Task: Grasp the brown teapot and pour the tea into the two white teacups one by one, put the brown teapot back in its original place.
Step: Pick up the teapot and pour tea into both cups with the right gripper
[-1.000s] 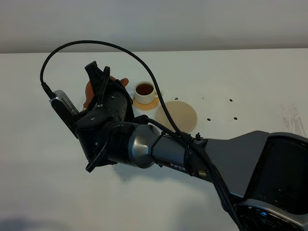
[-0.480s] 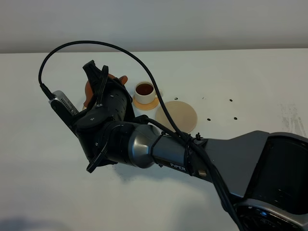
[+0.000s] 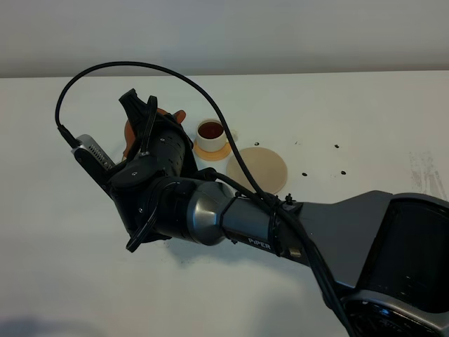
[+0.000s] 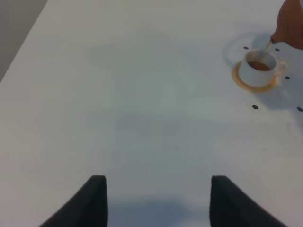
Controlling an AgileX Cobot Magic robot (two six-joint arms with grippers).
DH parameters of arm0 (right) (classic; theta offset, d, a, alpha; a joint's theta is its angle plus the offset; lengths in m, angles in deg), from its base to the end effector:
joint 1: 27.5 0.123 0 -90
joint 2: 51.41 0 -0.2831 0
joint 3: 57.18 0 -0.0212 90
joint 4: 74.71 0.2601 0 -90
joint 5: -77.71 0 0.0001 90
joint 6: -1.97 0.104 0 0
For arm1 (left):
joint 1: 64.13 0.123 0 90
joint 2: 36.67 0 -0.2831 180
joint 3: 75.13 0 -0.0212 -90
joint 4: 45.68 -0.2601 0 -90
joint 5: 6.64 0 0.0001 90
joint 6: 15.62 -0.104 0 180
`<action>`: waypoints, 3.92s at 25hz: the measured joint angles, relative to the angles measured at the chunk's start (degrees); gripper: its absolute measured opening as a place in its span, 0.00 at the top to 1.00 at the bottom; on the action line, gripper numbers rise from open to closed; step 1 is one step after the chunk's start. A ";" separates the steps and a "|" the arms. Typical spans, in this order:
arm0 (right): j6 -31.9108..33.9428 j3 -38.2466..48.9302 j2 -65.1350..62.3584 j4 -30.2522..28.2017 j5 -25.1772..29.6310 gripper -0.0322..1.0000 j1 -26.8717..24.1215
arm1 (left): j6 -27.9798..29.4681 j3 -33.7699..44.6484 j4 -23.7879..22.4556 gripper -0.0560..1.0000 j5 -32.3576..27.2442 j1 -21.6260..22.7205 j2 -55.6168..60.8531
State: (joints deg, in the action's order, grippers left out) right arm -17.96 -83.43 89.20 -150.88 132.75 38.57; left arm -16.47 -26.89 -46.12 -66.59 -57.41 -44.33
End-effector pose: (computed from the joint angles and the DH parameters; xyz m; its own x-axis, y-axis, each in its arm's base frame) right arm 0.2827 0.4328 0.1716 0.3017 -0.8105 0.5020 -0.2958 -0.5802 -0.7589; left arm 0.0163 0.0026 0.2787 -0.4352 -0.0325 -0.8997 -0.1148 0.9932 0.0197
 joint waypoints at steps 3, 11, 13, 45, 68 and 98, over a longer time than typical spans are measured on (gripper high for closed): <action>-0.39 0.00 0.00 -0.39 0.00 0.88 0.00 | 0.00 0.00 0.00 0.48 0.00 0.00 0.00; -0.77 0.00 0.00 -1.23 -0.06 0.88 0.00 | 0.00 0.00 0.00 0.48 0.00 0.00 0.00; -0.77 0.00 0.00 -1.23 -0.06 0.88 0.00 | 0.00 0.00 0.00 0.48 0.00 0.00 0.00; -2.74 0.00 1.84 -1.68 -1.03 0.88 0.00 | 0.00 0.00 0.00 0.48 0.00 0.00 0.00; -3.39 0.00 1.84 -2.89 -0.97 0.88 0.00 | 0.00 0.00 0.00 0.48 0.00 0.00 0.00; -4.53 0.00 1.84 -1.19 -1.03 0.88 0.00 | 0.00 0.00 0.00 0.48 0.00 0.00 0.00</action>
State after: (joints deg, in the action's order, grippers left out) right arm -22.49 -83.43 91.04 -152.08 131.73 38.57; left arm -16.47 -26.89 -46.12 -66.59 -57.41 -44.33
